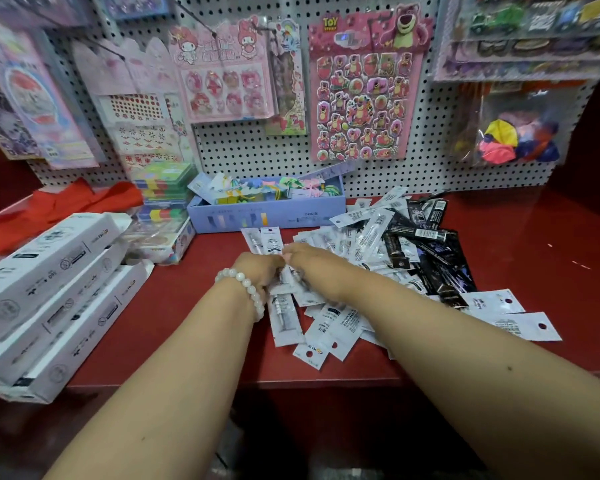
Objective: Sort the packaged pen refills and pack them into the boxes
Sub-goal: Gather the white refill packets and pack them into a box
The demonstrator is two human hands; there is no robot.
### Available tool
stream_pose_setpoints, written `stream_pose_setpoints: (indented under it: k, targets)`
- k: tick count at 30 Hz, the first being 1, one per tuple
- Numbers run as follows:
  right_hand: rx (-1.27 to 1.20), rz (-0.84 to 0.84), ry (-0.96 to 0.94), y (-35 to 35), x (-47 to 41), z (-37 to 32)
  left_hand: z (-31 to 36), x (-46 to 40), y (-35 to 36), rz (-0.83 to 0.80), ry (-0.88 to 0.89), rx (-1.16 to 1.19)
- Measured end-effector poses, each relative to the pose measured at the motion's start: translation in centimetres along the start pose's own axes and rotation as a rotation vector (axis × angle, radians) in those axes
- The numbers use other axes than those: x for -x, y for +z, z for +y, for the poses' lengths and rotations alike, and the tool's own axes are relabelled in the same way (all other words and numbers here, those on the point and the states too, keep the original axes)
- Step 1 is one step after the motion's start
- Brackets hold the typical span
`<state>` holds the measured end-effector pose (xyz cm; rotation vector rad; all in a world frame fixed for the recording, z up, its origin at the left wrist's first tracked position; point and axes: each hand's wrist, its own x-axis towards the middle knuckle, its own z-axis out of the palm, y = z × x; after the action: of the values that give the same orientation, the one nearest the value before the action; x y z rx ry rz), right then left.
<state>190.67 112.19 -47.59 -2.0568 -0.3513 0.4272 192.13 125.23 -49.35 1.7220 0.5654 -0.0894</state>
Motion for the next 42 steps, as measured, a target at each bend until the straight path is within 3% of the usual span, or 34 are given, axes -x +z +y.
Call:
stream_pose_setpoints:
  k: [3, 5, 11, 15, 20, 22, 28, 31, 34, 37, 42]
  targets:
    - [-0.174, 0.122, -0.026, 0.1, -1.6, -0.5, -0.1, -0.4, -0.9, 0.017, -0.035, 0.223]
    - [-0.287, 0.176, -0.053, -0.2, -2.3, -1.4, 0.7, -0.2, -1.5, 0.038, 0.065, 0.344]
    - [-0.486, 0.135, -0.144, 1.6, -2.7, -3.7, 3.0, 0.7, -3.6, 0.071, 0.559, 0.342]
    - [-0.659, 0.112, -0.212, 3.4, -3.1, -3.0, 1.5, 2.2, -3.8, 0.072, 0.678, 0.208]
    - [-1.013, 0.105, -0.290, 4.6, -2.8, -2.6, 0.4, 3.0, -3.7, 0.065, 0.758, 0.268]
    - [-1.079, 0.104, -0.342, 4.5, -2.9, -3.1, 0.3, 3.0, -3.7, 0.059, 0.759, 0.279]
    - [-0.966, 0.082, -0.291, 4.2, -2.2, -2.4, -1.6, 2.2, -4.2, -0.110, 0.639, 0.129]
    - [-0.955, 0.096, -0.289, 4.0, -2.2, -2.9, -1.6, 2.4, -4.3, -0.118, 0.652, 0.053]
    - [-0.908, 0.092, -0.341, 3.4, -2.5, -3.6, -1.4, 2.6, -4.4, -0.079, 0.669, 0.102]
    - [-0.883, 0.091, -0.371, 2.9, -2.7, -3.9, -1.7, 2.4, -4.4, -0.196, 0.572, 0.125]
    - [-0.748, 0.065, -0.316, 3.0, -2.9, -4.0, -1.5, 3.0, -3.6, -0.244, 0.511, -0.089]
